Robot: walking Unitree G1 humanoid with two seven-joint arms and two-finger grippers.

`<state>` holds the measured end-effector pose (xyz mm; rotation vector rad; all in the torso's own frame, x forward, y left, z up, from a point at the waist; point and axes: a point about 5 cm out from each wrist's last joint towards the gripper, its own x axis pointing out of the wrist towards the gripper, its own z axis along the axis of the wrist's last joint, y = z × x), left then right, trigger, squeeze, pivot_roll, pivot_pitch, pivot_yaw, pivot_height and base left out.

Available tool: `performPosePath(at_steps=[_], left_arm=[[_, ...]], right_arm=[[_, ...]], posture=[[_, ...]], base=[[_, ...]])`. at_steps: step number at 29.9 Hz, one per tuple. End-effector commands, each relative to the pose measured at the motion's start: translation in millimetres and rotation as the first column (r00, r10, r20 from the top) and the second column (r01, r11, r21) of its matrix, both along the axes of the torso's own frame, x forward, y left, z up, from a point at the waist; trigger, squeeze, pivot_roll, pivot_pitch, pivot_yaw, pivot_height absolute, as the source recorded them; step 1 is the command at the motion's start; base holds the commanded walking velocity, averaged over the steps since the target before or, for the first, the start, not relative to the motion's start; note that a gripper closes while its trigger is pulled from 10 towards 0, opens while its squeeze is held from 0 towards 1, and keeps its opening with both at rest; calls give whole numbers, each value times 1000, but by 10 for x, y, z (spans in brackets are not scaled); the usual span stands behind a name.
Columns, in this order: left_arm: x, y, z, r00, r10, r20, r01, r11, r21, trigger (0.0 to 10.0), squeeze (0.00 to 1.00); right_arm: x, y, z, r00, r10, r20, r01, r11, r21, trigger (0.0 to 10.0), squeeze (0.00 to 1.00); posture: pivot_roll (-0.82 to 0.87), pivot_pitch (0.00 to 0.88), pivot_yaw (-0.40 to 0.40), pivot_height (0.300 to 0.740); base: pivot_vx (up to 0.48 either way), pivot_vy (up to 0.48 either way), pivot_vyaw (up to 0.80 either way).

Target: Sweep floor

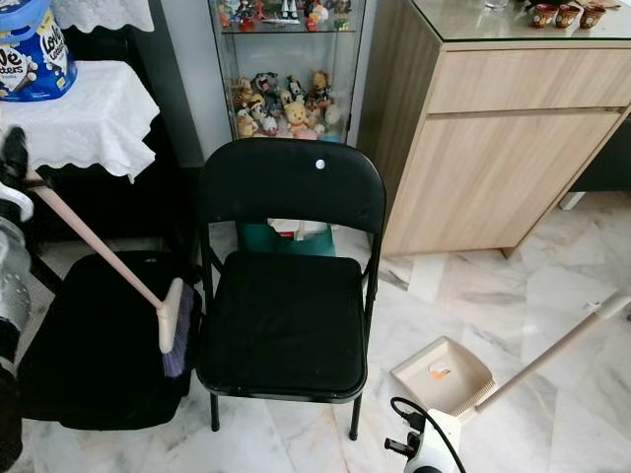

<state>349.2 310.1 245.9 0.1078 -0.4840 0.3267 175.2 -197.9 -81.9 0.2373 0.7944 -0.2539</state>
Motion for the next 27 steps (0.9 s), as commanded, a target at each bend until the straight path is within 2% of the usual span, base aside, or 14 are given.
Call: performPosePath(at_steps=[1, 6, 9, 11, 12, 13, 14, 16, 19, 24, 26, 27], left_arm=[[-107, 150, 331, 994, 61, 87, -71, 991, 110, 10000, 0], [-136, 176, 373, 993, 74, 93, -86, 987, 137, 10000, 0], [-184, 270, 396, 988, 120, 102, -133, 982, 136, 10000, 0], [-234, 371, 440, 979, 163, 122, -176, 978, 108, 10000, 0], [-234, 371, 440, 979, 163, 122, -176, 978, 108, 10000, 0], [-288, 462, 494, 965, 217, 147, -230, 970, 81, 10000, 0], [-288, 462, 494, 965, 217, 147, -230, 970, 81, 10000, 0], [-365, 574, 560, 938, 292, 184, -303, 953, 31, 10000, 0], [-380, 591, 571, 933, 305, 190, -316, 949, 27, 10000, 0], [-378, 601, 511, 925, 349, 151, -364, 927, 87, 10000, 0], [-356, 570, 447, 928, 352, 122, -367, 920, 139, 10000, 0], [-323, 517, 359, 932, 352, 82, -362, 907, 216, 10000, 0]], right_arm=[[-52, -1, -29, 1000, -11, -25, 11, 1000, 4, 10000, 0], [-54, -2, -30, 1000, -13, -27, 13, 1000, 5, 10000, 0], [-59, -5, -33, 999, -15, -30, 15, 1000, 4, 10000, 0], [-64, -11, -34, 999, -17, -32, 17, 1000, 3, 10000, 0], [-64, -11, -34, 999, -17, -32, 17, 1000, 3, 10000, 0], [-67, -18, -35, 999, -19, -32, 19, 1000, 2, 10000, 0], [-67, -18, -35, 999, -19, -32, 19, 1000, 2, 10000, 0], [-72, -27, -35, 999, -19, -34, 19, 1000, 1, 10000, 0], [-71, -28, -35, 999, -18, -33, 18, 1000, 0, 10000, 0], [-58, -18, -30, 999, -13, -30, 13, 1000, 3, 10000, 0], [-51, -12, -28, 1000, -12, -28, 12, 1000, 4, 10000, 0], [-39, -8, -24, 1000, -13, -26, 13, 1000, 5, 10000, 0]], posture=[[-13, 87, -21, 740], [-12, 96, -23, 740], [-14, 97, -24, 740], [-14, 97, -24, 740], [-14, 97, -24, 740], [-13, 99, -23, 740], [-13, 99, -23, 740], [-10, 91, -23, 740], [-9, 88, -25, 740], [-5, 81, -23, 740], [-5, 81, -23, 740], [-5, 98, -23, 740]], base=[[0, 0, 0], [0, 0, 0], [0, 0, 0], [0, 0, 0], [0, 0, 0], [0, 0, 0], [0, 0, 0], [0, 0, 0], [0, 0, 0], [0, 0, 0], [0, 0, 0], [0, 0, 0]])
